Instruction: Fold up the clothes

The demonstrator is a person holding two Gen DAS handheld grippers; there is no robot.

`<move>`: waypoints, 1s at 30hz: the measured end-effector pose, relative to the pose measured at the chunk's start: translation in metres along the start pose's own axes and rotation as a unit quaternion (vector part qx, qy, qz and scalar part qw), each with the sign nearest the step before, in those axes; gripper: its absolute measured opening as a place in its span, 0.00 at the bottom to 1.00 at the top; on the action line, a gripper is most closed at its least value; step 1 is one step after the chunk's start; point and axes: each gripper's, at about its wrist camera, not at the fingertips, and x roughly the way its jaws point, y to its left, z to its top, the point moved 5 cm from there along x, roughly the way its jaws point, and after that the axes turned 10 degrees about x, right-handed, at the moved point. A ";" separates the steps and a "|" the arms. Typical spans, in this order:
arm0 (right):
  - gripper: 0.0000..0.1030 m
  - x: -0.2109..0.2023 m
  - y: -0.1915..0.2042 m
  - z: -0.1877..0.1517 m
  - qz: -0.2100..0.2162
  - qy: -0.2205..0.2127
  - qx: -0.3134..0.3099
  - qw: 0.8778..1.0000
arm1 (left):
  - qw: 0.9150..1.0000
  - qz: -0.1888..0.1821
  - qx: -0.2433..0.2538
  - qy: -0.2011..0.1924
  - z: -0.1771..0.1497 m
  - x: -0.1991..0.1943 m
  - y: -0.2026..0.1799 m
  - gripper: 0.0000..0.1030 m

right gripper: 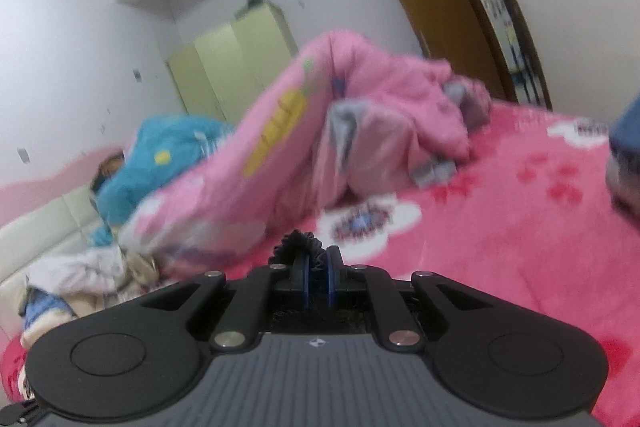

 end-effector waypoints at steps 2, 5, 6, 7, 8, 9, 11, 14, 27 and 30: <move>0.09 -0.009 0.013 0.012 0.016 -0.030 -0.007 0.999 | 0.999 0.023 -0.004 -0.039 0.021 -0.006 0.011 0.09; 0.09 -0.029 0.040 0.030 0.040 -0.084 -0.033 0.995 | 0.993 0.058 -0.008 -0.105 0.055 -0.020 0.027 0.09; 0.08 -0.037 0.049 0.035 0.046 -0.103 -0.047 0.993 | 0.990 0.067 -0.009 -0.125 0.065 -0.025 0.032 0.09; 0.08 -0.046 0.059 0.038 0.049 -0.122 -0.066 0.989 | 0.987 0.072 -0.011 -0.141 0.074 -0.029 0.036 0.09; 0.08 -0.055 0.070 0.042 0.052 -0.141 -0.085 0.985 | 0.985 0.077 -0.013 -0.157 0.083 -0.034 0.040 0.09; 0.08 -0.063 0.080 0.045 0.055 -0.159 -0.104 0.980 | 0.981 0.082 -0.014 -0.173 0.092 -0.038 0.044 0.09; 0.08 -0.080 0.099 0.052 0.061 -0.191 -0.133 0.971 | 0.975 0.091 -0.017 -0.203 0.109 -0.047 0.051 0.09; 0.08 -0.102 0.123 0.066 0.077 -0.229 -0.154 0.958 | 0.965 0.098 -0.009 -0.242 0.134 -0.060 0.061 0.09; 0.07 -0.220 0.205 0.124 0.107 -0.412 -0.230 0.875 | 0.926 0.060 -0.008 -0.372 0.249 -0.121 0.101 0.09; 0.07 -0.224 0.211 0.128 0.099 -0.421 -0.239 0.869 | 0.926 0.059 -0.004 -0.372 0.255 -0.118 0.095 0.09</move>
